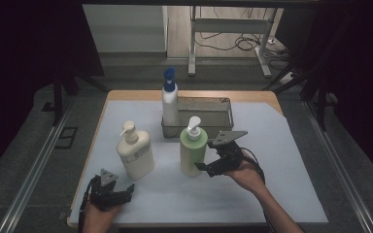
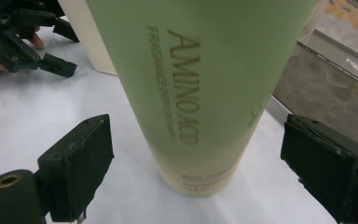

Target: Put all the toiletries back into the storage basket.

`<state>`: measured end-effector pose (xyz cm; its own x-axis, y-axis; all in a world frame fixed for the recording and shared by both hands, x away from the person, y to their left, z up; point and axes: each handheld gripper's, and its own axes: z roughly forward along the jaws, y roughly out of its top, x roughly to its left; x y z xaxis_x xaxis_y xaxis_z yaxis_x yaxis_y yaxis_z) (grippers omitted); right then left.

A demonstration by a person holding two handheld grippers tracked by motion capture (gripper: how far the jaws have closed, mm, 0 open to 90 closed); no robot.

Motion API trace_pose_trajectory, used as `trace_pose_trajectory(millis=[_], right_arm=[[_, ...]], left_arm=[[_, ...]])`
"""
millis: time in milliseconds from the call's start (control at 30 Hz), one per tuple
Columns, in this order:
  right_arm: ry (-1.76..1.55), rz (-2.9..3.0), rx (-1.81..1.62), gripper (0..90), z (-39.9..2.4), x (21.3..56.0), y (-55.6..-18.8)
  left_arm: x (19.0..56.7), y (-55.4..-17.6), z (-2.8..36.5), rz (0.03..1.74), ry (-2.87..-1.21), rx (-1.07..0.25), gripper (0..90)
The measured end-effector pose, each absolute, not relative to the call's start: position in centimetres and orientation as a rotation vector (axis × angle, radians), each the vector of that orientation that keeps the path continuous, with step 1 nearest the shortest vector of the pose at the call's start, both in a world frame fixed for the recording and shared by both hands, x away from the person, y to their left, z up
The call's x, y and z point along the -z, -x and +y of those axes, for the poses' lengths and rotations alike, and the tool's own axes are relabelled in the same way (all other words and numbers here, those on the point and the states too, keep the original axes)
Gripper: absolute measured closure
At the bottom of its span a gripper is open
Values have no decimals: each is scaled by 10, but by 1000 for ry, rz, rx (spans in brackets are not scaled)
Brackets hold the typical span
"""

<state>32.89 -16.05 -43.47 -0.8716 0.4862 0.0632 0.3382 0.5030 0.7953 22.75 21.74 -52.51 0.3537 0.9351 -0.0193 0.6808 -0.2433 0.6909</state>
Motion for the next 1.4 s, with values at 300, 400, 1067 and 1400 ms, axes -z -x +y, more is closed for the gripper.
trace_pose_trajectory(millis=[300, 400, 1067, 1400], right_arm=[[-695, 2558, -1289, 107, -149, 438, -333], [-689, 2558, -1288, 102, -144, 439, -334], [-686, 2524, -1280, 112, -130, 446, -341], [-705, 2513, -1266, 122, -129, 445, -339]], left_arm=[[525, -227, 217, 1400, -2009, -539, 135], [525, -227, 217, 1400, -2010, -539, 135], [525, -228, 217, 1400, -2010, -538, 135], [525, -228, 217, 1400, -2010, -538, 135]])
